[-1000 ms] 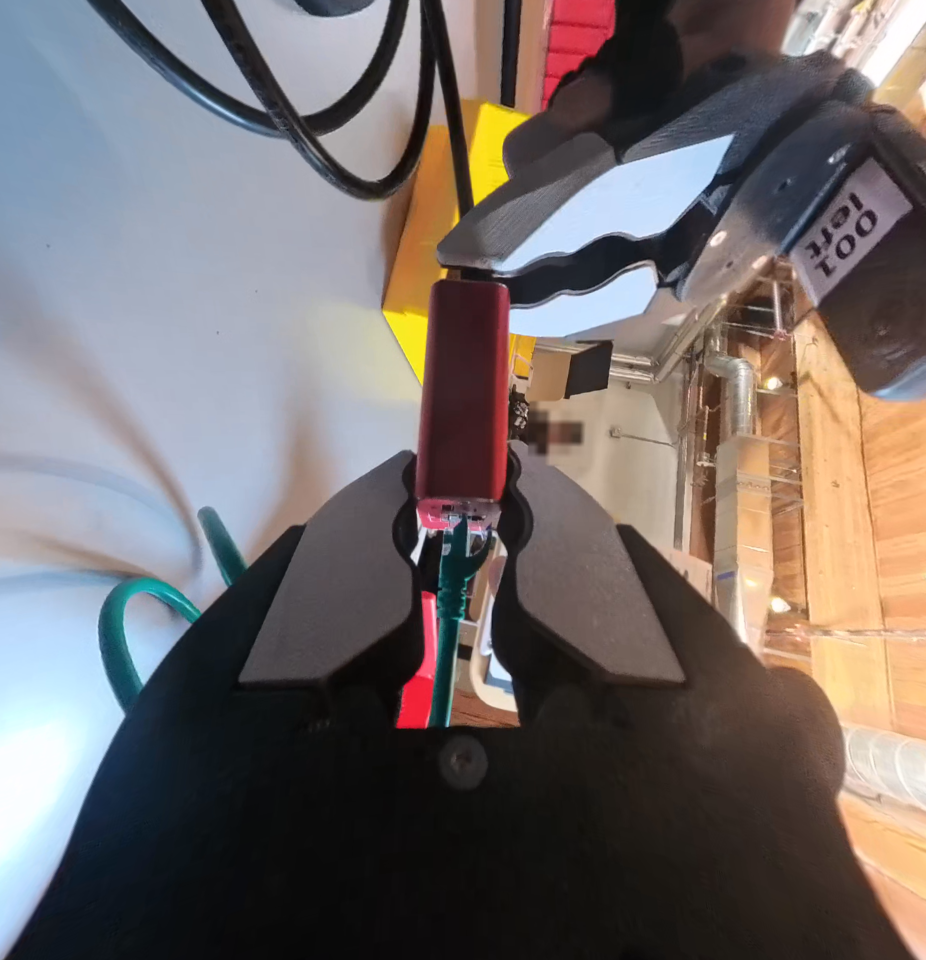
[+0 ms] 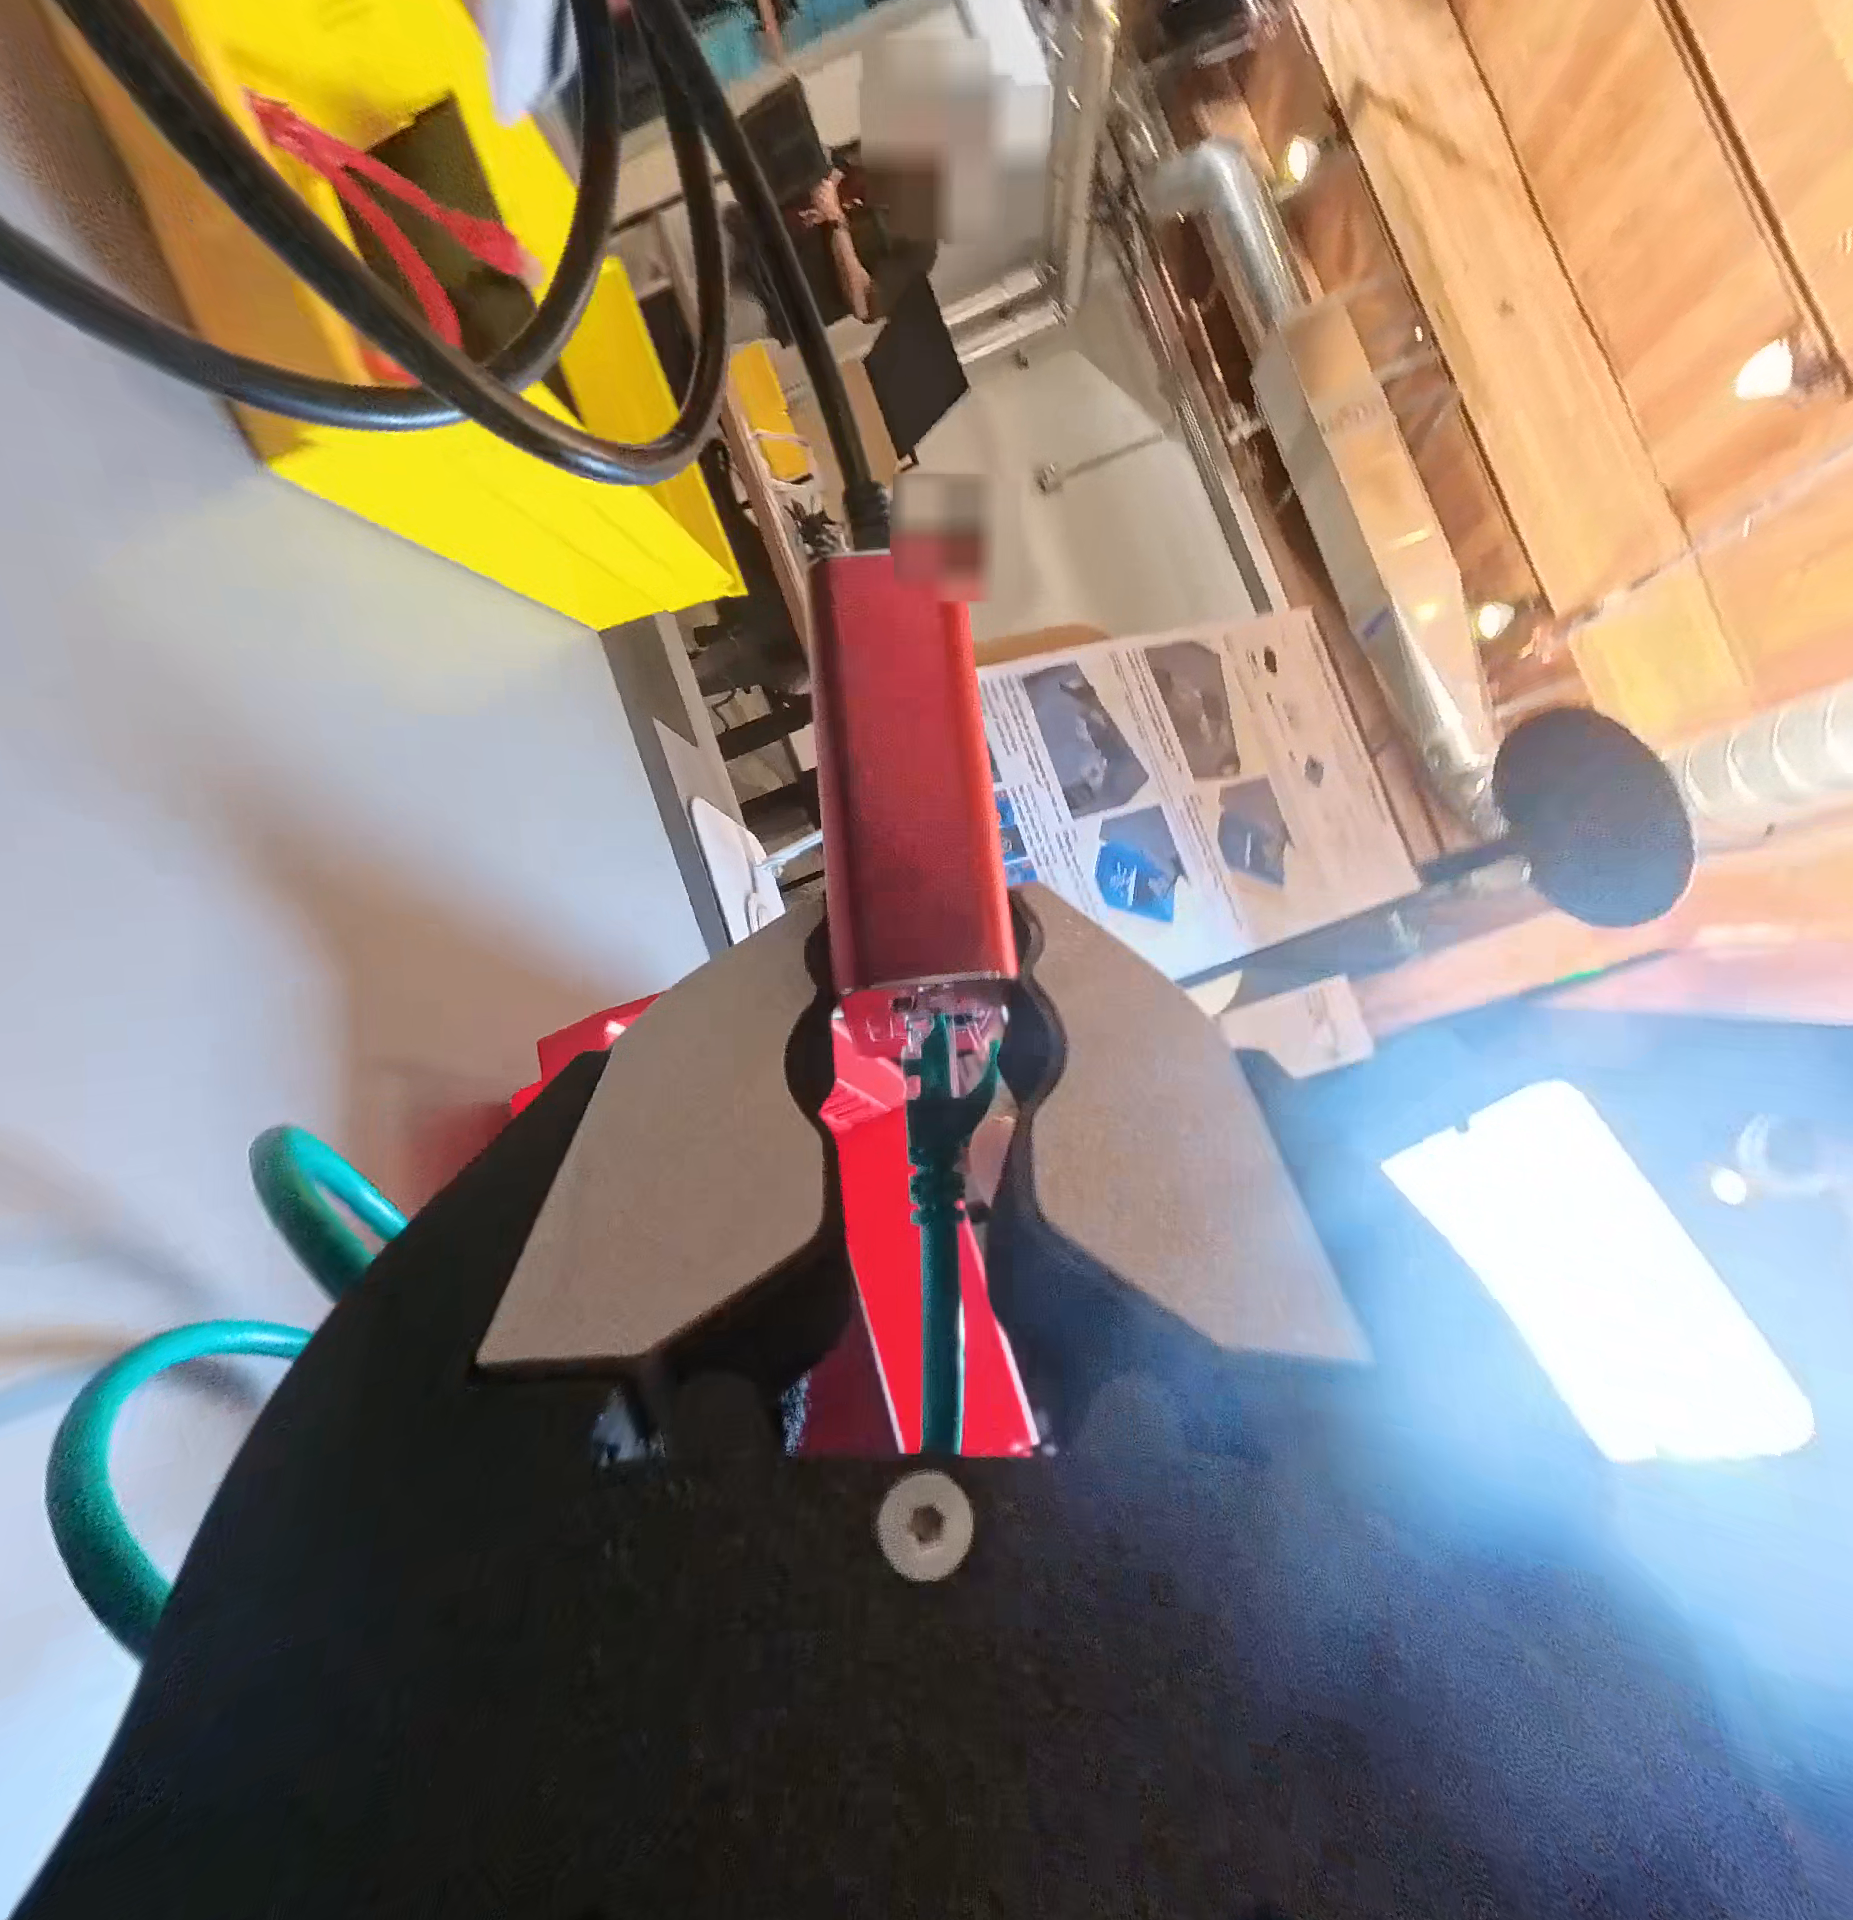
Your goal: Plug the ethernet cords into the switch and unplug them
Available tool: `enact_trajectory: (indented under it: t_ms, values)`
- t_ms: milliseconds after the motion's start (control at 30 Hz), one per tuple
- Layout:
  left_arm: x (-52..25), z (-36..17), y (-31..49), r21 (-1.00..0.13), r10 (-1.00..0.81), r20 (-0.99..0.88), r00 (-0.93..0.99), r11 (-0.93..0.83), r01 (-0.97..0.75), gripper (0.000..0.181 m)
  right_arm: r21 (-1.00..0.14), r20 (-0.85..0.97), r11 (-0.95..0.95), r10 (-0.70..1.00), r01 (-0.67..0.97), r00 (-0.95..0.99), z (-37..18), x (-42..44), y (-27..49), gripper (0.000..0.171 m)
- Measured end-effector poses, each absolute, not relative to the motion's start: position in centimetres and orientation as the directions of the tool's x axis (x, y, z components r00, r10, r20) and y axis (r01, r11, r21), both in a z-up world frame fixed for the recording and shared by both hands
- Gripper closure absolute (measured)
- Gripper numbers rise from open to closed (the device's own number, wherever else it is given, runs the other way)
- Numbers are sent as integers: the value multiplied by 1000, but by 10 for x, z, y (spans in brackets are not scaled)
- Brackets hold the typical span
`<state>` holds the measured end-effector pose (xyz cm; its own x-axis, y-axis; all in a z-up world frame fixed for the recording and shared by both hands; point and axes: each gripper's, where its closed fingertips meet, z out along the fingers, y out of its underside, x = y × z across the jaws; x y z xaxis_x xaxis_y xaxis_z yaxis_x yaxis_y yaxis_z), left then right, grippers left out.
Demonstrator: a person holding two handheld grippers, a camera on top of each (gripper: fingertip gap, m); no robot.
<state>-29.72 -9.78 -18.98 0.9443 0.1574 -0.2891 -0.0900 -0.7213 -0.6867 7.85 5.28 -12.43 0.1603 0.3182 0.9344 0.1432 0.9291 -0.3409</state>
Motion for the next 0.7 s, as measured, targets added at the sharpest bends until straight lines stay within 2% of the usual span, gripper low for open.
enact_trajectory:
  t_ms: [33, 133, 233, 400, 500, 700]
  values:
    - [-303, -199, -96, -642, 148, -335, 930, -759, -111, 154, -374, 921, 916, 348, 145, 177, -123, 77, 55, 143]
    - [-315, -227, -92, -480, 102, -416, 903, -869, -123, 152, -437, 890, 887, 402, 148, 216, -118, 71, 59, 144]
    - [-326, -240, -90, -353, 83, -493, 866, -929, -112, 158, -470, 872, 869, 428, 157, 238, -113, 65, 62, 144]
    - [-332, -248, -83, -265, 63, -558, 827, -958, -106, 167, -532, 839, 833, 495, 152, 226, -116, 60, 65, 144]
    - [-330, -246, -77, -275, 49, -564, 824, -952, -132, 170, -618, 782, 775, 589, 132, 205, -118, 59, 64, 143]
    - [-294, -194, -71, -439, 10, -527, 850, -860, -262, 172, -771, 636, 633, 761, 69, 129, -111, 59, 61, 143]
